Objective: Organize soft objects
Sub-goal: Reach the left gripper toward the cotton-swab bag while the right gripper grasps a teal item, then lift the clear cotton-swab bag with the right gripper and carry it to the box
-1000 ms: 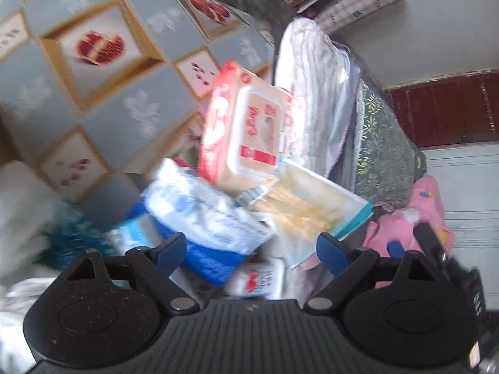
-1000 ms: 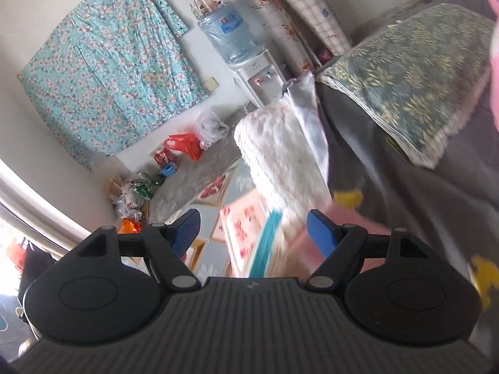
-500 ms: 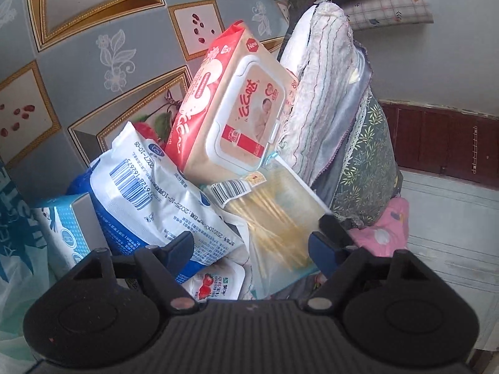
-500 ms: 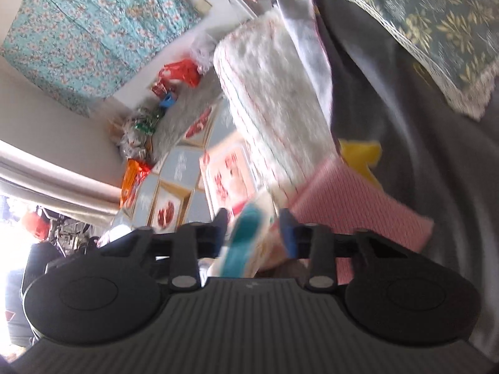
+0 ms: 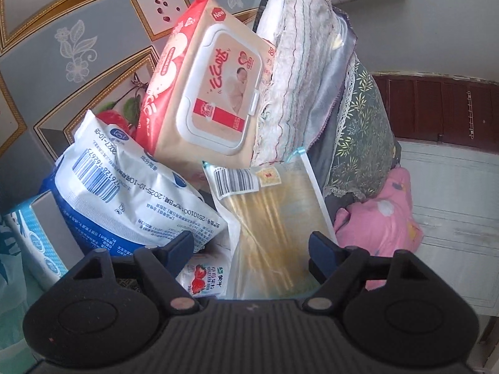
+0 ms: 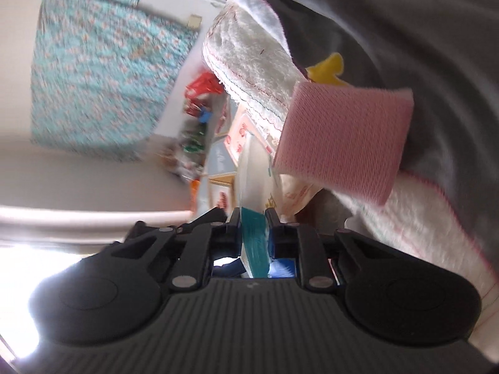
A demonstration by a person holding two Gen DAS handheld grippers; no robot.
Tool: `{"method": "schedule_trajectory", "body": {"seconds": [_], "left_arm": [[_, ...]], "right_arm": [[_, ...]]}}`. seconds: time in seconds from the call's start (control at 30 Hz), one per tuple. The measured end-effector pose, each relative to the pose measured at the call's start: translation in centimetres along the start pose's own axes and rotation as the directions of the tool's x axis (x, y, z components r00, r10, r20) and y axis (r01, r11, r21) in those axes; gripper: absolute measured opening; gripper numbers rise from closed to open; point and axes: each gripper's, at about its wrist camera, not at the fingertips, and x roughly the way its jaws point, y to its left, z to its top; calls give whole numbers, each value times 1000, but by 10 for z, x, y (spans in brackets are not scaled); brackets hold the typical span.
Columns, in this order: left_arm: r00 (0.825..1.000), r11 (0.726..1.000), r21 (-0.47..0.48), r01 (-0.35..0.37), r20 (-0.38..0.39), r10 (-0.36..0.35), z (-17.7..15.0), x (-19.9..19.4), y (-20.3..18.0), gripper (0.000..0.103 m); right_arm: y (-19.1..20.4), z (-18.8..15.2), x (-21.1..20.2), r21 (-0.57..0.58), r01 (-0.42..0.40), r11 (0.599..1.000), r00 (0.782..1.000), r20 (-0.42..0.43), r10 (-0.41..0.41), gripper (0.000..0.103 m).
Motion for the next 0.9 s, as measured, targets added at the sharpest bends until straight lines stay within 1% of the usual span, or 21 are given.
{"method": "schedule_trajectory", "body": {"seconds": [0.17,0.23,0.3,0.33,0.5,0.6,0.7,0.8,0.9], "left_arm": [[999,999,-12,32,-16,-32,-2,0,-2,82],[998,998,-12,54,-24,-54,-6,-4,-2,77],[998,998,4,66,-25,-65,-12,-9,-5,66],[997,998,14,69,-22,-69,-15,-13,-6,63],[998,996,66,64,18,-65,-28,-45,-3,50],[995,994,69,82,42,-85,-36,-74,6,47],[994,994,75,75,73,-81,-43,-111,15,45],[990,994,97,50,123,-62,-46,-157,27,44],[984,995,94,32,173,-48,-49,-207,46,43]], "right_arm": [[-7,-10,-8,84,-87,993,996,16,85,13],[-7,-17,-9,92,-101,991,995,12,100,13],[-4,-23,-11,92,-109,990,994,6,109,13],[-2,-28,-10,91,-113,989,994,2,113,13],[16,-52,-14,56,-123,991,992,-5,124,13],[31,-71,-14,42,-144,989,989,-18,145,13],[50,-97,-6,21,-168,985,984,-50,169,13],[72,-124,15,5,-193,981,977,-90,192,13],[96,-151,42,4,-220,975,967,-134,219,13]]}}
